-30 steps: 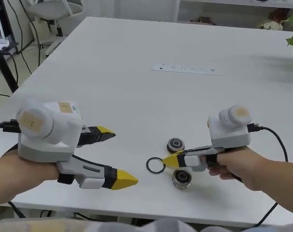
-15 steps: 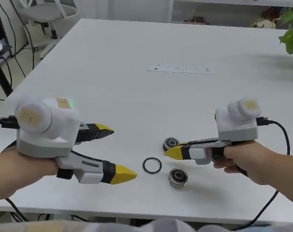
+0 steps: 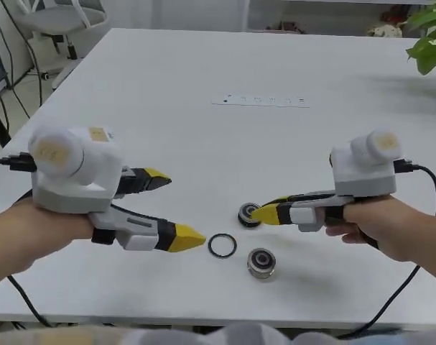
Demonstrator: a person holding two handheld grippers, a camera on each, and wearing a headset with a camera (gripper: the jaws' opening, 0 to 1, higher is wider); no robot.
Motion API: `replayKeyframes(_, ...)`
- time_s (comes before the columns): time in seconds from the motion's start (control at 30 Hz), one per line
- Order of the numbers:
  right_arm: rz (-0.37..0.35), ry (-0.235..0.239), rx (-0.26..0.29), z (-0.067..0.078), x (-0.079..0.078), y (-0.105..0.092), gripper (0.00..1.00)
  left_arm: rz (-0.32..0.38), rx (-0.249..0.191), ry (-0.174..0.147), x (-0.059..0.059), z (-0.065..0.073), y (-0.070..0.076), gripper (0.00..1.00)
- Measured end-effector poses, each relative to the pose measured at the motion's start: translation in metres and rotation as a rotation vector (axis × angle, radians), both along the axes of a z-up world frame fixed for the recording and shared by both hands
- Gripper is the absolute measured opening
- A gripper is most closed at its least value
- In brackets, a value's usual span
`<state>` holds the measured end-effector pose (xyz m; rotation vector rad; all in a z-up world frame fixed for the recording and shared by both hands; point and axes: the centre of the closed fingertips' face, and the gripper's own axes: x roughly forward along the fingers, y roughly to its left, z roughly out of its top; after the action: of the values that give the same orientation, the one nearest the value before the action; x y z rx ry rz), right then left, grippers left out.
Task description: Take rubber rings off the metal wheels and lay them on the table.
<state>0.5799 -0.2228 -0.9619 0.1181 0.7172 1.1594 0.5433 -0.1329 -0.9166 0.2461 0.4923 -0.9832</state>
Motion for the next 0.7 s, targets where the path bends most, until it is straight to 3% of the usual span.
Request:
replayKeyframes(0.43, -0.029, -0.032, -0.011, 0.001, 0.016, -0.014, 0.27, -0.008, 0.005, 0.01, 0.024, -0.003, -0.008, 0.72)
replayKeyframes(0.7, -0.017, -0.061, -0.045, -0.007, 0.019, -0.018, 0.29, -0.01, 0.005, 0.025, 0.037, -0.01, -0.015, 0.7)
